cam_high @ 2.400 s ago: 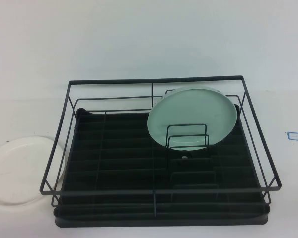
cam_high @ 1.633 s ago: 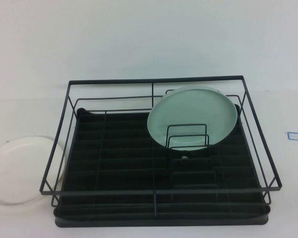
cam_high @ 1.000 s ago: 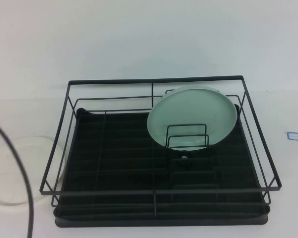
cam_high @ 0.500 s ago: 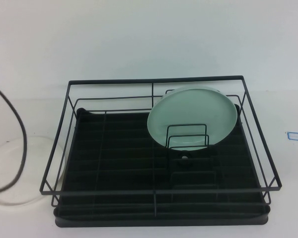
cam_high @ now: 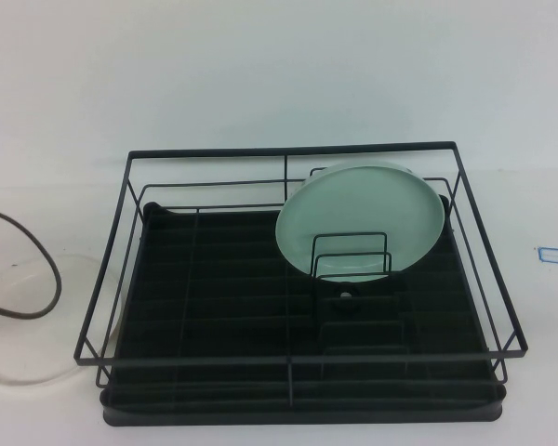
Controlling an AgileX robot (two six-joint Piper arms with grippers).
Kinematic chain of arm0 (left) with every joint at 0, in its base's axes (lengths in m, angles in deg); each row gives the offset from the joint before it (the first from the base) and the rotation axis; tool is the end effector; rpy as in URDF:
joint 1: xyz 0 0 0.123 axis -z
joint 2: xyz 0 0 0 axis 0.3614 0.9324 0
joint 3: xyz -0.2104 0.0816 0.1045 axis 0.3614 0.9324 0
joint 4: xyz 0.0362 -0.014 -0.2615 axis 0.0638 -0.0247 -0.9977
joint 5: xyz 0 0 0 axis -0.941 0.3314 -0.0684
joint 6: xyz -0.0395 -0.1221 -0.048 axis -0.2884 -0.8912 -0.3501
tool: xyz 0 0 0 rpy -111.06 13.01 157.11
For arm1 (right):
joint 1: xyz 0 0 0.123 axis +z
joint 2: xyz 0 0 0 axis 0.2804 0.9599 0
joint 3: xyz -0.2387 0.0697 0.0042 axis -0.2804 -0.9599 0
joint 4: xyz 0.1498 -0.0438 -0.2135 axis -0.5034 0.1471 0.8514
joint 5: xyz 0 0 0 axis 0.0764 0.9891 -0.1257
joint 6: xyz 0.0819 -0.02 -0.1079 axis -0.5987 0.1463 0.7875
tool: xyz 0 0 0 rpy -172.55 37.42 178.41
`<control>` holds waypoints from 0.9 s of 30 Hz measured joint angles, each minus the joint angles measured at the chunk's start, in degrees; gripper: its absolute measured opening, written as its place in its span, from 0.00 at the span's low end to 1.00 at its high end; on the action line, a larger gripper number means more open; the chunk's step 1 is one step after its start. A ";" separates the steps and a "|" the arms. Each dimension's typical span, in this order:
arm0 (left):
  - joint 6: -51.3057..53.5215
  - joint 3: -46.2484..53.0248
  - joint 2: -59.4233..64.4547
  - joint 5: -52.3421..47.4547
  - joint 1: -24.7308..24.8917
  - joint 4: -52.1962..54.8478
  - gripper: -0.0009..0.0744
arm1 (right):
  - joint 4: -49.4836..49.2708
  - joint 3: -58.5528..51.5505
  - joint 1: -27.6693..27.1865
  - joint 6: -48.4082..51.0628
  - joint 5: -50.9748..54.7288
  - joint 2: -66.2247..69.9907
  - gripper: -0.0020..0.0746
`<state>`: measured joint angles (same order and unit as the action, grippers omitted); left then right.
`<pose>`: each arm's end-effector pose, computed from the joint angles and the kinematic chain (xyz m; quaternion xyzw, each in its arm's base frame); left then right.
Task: Place plate on rack
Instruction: Pick up the plate from the table
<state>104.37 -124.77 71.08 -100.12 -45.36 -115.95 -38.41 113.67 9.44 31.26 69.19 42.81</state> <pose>0.3103 0.1036 0.1313 -0.1725 0.9443 -0.0604 0.2738 0.1635 0.0312 0.2781 -0.1503 0.9066 0.0976 0.3820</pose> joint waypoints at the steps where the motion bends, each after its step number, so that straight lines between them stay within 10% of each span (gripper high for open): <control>1: 0.00 -0.05 0.85 0.85 0.00 0.47 0.45 | 0.00 0.00 0.00 0.05 0.38 0.00 0.05; 27: -10.70 -18.96 23.67 -4.33 3.24 11.71 0.45 | -0.53 0.00 0.10 0.44 2.25 0.00 0.05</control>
<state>93.67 -143.73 94.75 -104.45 -42.11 -104.24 -38.94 113.67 9.53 31.70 71.45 42.81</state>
